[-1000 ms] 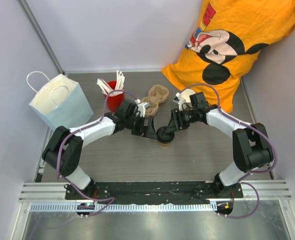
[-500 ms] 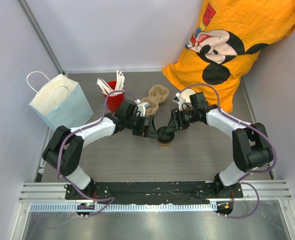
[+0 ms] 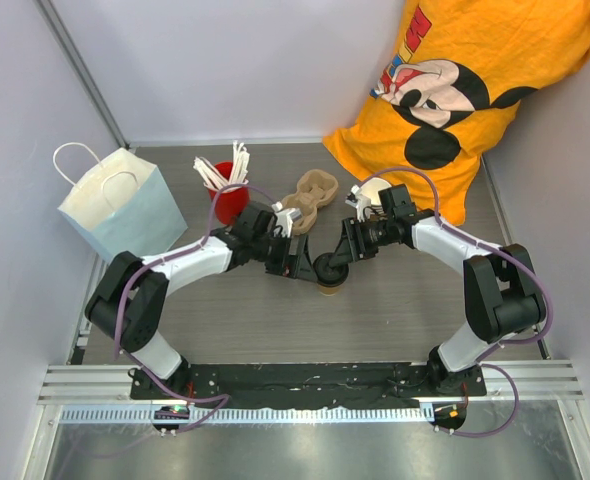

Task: Pack the takeout coffee

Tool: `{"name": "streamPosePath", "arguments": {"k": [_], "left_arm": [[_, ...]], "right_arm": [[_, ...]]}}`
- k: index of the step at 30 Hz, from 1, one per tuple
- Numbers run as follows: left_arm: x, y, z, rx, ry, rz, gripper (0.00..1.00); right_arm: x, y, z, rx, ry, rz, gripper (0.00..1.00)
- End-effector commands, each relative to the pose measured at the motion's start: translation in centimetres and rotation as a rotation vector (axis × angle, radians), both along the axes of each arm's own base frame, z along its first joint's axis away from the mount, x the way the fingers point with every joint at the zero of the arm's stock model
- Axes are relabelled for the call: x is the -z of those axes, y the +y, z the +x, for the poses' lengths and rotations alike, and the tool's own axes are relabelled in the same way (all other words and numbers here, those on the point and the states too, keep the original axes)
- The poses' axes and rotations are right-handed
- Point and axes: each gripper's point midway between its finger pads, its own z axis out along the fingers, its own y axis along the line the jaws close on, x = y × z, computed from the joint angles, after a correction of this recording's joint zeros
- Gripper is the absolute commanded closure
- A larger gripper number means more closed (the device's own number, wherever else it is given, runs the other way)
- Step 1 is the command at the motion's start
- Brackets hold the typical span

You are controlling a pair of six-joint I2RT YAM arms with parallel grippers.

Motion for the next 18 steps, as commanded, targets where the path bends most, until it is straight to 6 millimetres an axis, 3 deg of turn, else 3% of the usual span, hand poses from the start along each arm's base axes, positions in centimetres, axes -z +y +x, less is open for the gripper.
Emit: {"name": "streamPosePath", "arguments": {"k": [1,18], "left_arm": [[-0.3,-0.7,0.5,0.01,-0.044,-0.012,0.14],[3.1,0.4,1.1,-0.037,-0.029,0.107,0.14]], "right_arm": [[1.8,-0.8,0.2,0.021,-0.002,-0.062,0.43],[2.5,-1.1,0.0,0.029,0.003,-0.082,0.43]]}}
